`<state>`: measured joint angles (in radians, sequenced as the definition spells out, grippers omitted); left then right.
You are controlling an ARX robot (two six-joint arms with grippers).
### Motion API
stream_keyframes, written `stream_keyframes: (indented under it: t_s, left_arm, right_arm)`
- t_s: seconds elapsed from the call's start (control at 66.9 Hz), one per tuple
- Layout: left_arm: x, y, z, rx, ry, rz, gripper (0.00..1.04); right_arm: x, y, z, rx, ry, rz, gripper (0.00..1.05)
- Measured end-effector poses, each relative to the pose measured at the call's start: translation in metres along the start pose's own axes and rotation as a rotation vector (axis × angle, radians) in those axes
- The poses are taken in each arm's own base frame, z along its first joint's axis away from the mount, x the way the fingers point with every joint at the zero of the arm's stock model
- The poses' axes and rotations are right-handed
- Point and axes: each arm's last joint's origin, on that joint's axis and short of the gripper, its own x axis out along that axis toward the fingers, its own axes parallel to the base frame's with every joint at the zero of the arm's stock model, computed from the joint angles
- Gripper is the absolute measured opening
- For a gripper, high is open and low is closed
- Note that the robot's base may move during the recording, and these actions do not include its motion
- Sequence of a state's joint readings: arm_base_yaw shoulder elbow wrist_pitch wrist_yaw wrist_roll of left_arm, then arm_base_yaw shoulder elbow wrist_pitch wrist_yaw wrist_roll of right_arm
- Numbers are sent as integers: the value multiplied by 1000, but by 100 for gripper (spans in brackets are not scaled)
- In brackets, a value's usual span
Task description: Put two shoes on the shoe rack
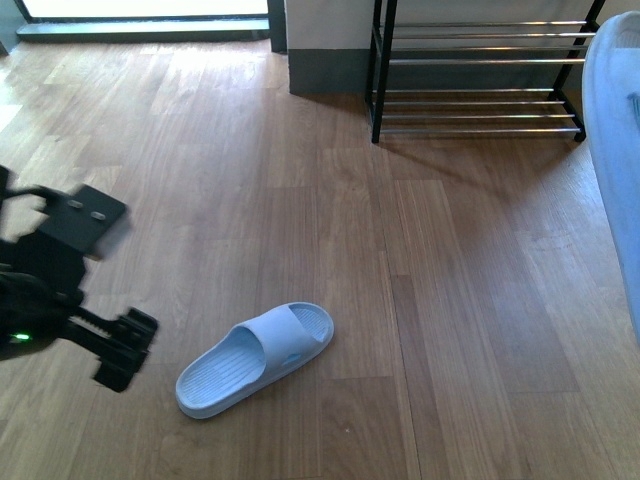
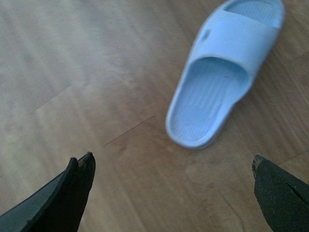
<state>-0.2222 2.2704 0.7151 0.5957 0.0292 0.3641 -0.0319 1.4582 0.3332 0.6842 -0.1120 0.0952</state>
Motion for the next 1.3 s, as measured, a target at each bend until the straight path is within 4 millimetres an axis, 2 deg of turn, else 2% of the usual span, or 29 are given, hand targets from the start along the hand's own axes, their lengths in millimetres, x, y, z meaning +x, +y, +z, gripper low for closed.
stream_keyframes:
  t_s: [0.134,0.239,0.374,0.523,0.777,0.986,1.3]
  left_arm:
    - [54,-28,0,69,37,-98,95]
    - [88,-43,-4,65,65,-142,95]
    - [121,-51,-9,42,77,-162,95]
    - [147,-54,-11,13,67,-196,95]
    - [174,-62,-7,-21,26,-304,95]
    - [192,-65,-3,-41,22,-317,95]
    - [200,-67,1,-54,19,-308,54]
  right_arm:
    - [0,0,0,0,0,0,1]
    - [0,0,0,0,0,0,1]
    - [0,0,0,0,0,0,1]
    - [0,0,0,0,0,0,1]
    - [0,0,0,0,0,0,1]
    - [0,0,0,0,0,0,1]
    - [0,0,0,0,0,0,1]
